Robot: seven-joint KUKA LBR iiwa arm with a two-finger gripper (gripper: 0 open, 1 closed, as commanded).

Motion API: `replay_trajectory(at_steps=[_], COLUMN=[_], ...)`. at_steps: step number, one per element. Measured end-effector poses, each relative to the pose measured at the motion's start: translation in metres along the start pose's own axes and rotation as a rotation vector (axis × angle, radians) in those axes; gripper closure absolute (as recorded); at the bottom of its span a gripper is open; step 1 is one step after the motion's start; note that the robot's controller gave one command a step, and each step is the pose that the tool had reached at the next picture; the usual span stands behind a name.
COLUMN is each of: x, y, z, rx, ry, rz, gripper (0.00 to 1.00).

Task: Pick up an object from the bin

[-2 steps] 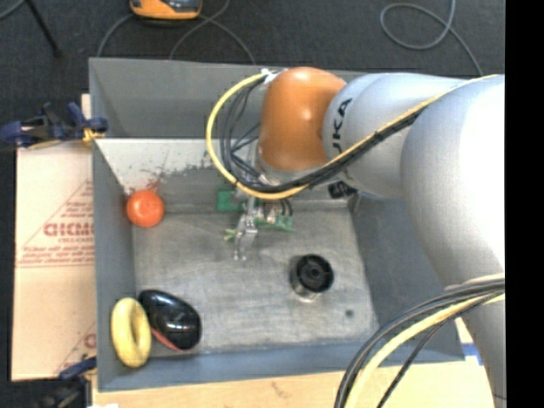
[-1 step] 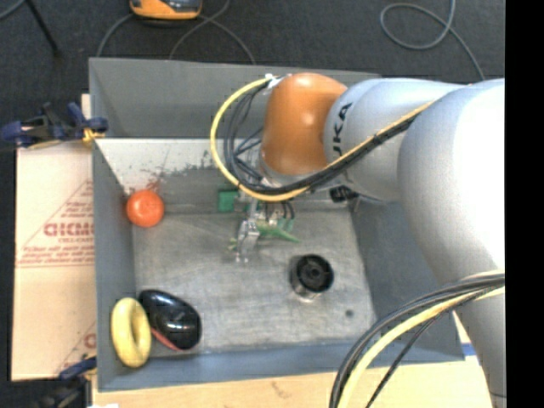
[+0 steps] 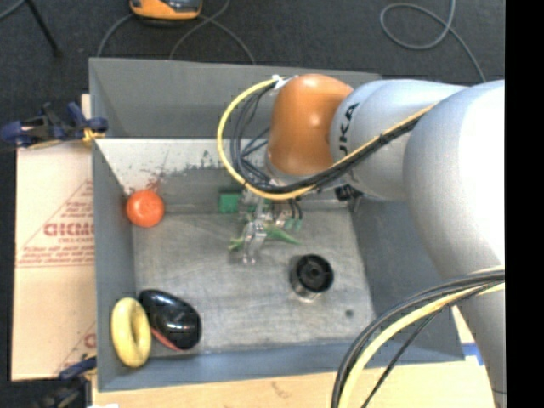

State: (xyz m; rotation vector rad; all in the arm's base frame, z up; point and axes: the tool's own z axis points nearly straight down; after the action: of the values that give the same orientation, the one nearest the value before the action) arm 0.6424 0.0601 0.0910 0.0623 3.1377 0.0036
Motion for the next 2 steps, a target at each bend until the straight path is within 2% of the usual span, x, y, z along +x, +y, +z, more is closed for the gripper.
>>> replay_trajectory(at_steps=[1,2], x=[-0.006,-0.008], y=[-0.007,-0.021], z=[0.001,0.008], rx=[-0.011,-0.011], ry=[-0.016,-0.021], rz=[-0.093,-0.040], gripper=[0.00,1.00])
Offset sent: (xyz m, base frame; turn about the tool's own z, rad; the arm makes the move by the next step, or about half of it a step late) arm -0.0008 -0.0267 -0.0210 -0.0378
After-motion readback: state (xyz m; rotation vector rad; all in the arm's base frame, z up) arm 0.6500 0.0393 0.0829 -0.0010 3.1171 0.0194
